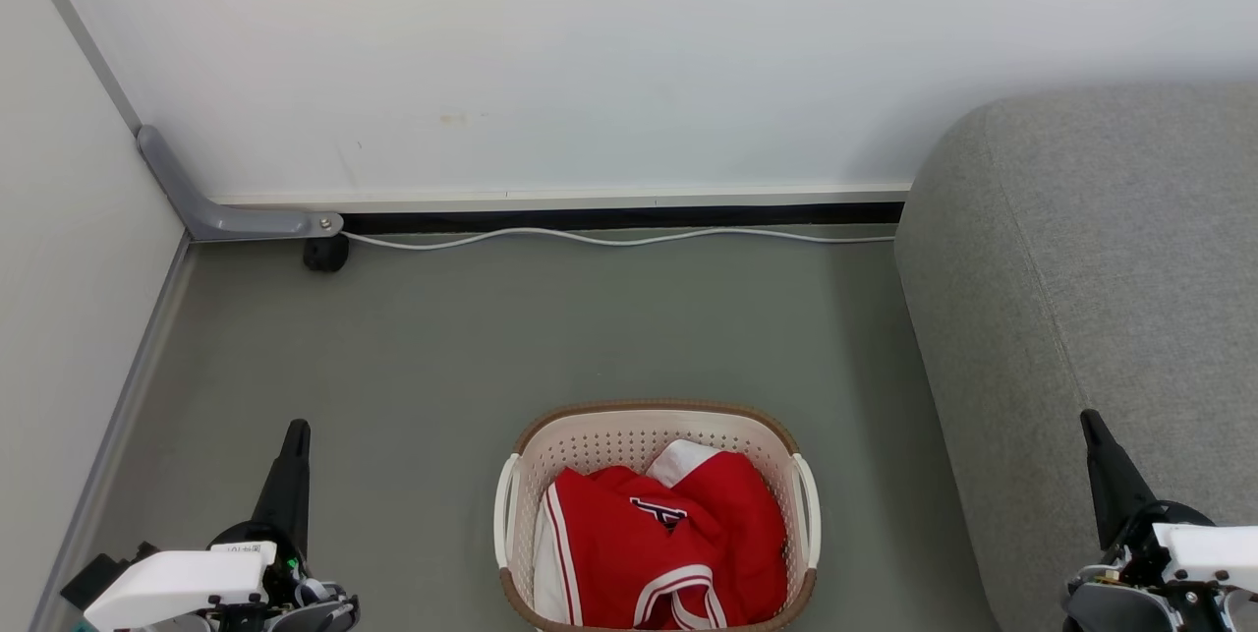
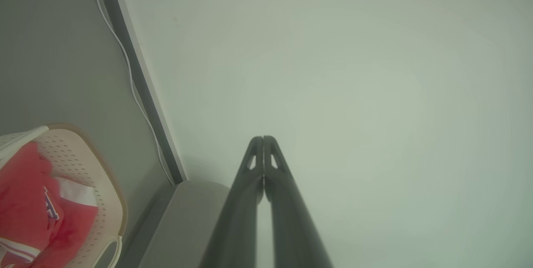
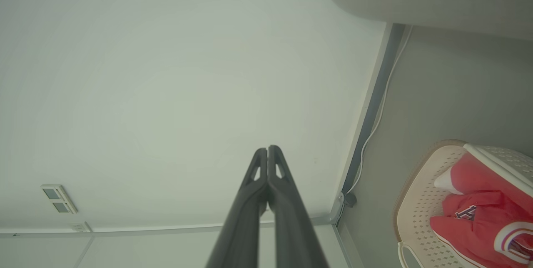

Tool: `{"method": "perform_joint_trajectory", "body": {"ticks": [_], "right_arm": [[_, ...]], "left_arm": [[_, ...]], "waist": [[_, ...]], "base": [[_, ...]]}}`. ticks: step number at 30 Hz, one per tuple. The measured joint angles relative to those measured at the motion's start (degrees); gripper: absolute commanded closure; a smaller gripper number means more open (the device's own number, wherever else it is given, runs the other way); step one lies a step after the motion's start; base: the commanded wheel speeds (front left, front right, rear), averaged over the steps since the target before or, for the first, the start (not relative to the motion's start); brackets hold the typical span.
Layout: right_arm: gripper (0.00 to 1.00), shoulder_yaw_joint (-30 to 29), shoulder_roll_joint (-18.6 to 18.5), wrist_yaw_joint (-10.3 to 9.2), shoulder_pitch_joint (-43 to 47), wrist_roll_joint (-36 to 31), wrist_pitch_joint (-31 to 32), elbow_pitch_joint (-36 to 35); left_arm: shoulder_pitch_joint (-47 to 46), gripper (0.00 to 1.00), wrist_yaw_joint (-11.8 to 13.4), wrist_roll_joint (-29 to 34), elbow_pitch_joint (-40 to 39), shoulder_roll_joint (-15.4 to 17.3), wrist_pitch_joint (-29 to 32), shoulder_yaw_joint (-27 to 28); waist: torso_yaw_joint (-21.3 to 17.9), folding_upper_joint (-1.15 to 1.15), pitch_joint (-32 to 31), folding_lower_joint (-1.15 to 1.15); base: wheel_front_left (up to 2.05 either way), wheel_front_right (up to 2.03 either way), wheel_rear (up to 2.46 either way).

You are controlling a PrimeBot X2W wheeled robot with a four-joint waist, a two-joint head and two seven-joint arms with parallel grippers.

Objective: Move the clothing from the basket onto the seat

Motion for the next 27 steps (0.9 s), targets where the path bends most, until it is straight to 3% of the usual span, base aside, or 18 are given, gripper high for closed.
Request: {"method": "perform_joint_trajectory", "body": {"ticks": [27], "right_arm": [[1.00,0.0,0.0,0.00,0.0,0.0,0.0,0.0]], "left_arm": [[0.0,1.00,0.0,0.0,0.0,0.0,0.0,0.0]], "waist": [[0.0,0.00,0.0,0.00]], "base": [[0.00,0.00,0.00]]}}
